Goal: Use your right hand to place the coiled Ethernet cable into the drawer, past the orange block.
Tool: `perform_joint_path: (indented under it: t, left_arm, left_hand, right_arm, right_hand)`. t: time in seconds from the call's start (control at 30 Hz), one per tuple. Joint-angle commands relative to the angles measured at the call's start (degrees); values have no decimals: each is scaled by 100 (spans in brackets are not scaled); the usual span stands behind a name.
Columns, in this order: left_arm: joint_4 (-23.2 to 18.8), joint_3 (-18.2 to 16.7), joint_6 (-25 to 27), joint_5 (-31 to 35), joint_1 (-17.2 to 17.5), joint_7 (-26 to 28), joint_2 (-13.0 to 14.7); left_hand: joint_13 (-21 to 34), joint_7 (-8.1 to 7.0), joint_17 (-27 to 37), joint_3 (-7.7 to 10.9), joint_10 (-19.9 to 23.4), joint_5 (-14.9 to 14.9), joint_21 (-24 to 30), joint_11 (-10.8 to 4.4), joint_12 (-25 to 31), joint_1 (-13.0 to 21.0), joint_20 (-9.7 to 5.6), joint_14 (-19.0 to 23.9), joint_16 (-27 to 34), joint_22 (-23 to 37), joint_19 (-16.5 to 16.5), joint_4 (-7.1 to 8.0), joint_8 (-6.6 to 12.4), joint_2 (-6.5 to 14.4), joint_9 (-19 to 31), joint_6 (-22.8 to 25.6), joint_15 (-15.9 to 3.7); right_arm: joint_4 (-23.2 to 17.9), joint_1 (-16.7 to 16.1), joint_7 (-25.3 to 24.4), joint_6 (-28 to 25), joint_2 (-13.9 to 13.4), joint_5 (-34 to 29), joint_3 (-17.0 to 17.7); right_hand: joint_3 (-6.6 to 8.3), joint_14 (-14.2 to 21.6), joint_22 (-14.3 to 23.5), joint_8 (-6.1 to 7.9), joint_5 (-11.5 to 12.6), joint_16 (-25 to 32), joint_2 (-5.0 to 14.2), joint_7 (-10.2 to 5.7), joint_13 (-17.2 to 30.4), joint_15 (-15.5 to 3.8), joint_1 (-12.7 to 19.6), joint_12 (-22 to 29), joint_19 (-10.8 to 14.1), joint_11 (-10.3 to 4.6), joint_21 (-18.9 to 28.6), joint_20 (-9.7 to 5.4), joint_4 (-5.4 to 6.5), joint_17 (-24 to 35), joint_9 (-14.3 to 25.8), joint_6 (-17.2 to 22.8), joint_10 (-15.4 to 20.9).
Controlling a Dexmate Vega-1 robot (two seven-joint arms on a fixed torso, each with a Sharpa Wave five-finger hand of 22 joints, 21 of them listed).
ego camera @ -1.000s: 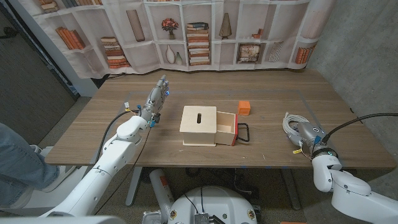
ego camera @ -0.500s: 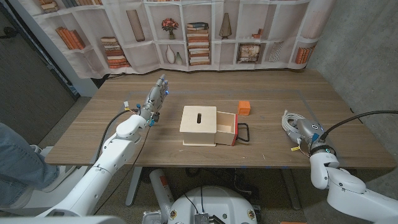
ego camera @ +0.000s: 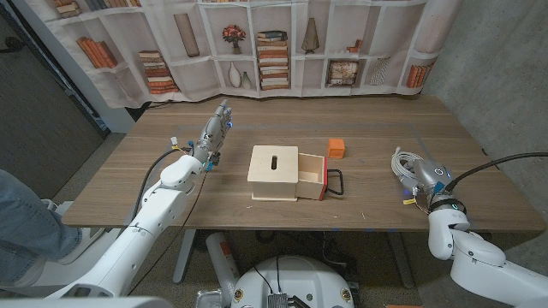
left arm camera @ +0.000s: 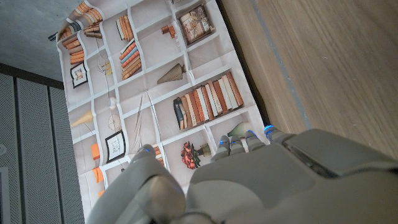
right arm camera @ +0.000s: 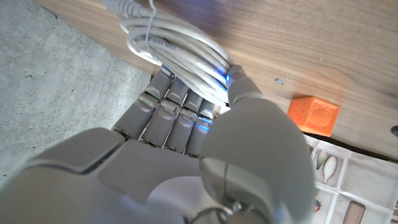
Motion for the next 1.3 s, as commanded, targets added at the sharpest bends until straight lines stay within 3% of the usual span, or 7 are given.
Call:
perform_joint_path:
  t: [0.03,0.37,0.77,1.3]
  left_arm:
    - [-51,56,28,50,-40,18,-15]
    - [-99,36,21,55,-33,39,5]
    - [-87,41,21,46,-59,5,23]
    - [-160,31,33,57,-40,13,58]
  left_hand:
    - [24,9,24,-14,-42,24,46,-56,-11,47,39,-520,2,18,-1248,-6,-12,26,10,22,-39]
    - [24,10,24,-25,-36,25,45,-50,-10,55,37,-526,-1,18,-1251,-6,-14,37,10,21,-35]
    - [24,14,24,-37,-40,26,45,-36,-11,63,37,-529,-3,18,-1253,-5,-16,47,10,18,-32]
    - [24,21,24,-53,-38,26,43,-45,-11,73,39,-531,-3,18,-1261,-5,-14,58,10,24,-33]
  right_arm:
    - [-139,-407,-190,288,-56,282,523]
    - [-210,-677,-288,784,-100,463,912]
    - [-139,-782,-277,1493,-111,488,1205]
    - [19,-962,-80,2638,162,780,1741]
  right_hand:
    - [-24,67,16,16,-19,31,679,-499,8,-396,728,15,52,-76,39,-480,4,16,32,593,133]
    - [-47,62,25,10,-19,14,682,-490,12,-395,746,11,32,-83,61,-478,15,13,34,612,135]
    - [-78,53,37,-5,-15,-3,685,-483,27,-393,774,14,-12,-87,82,-478,25,20,35,623,144]
    - [-121,45,54,-22,-10,-20,687,-476,35,-397,817,8,-44,-78,128,-482,31,36,35,651,153]
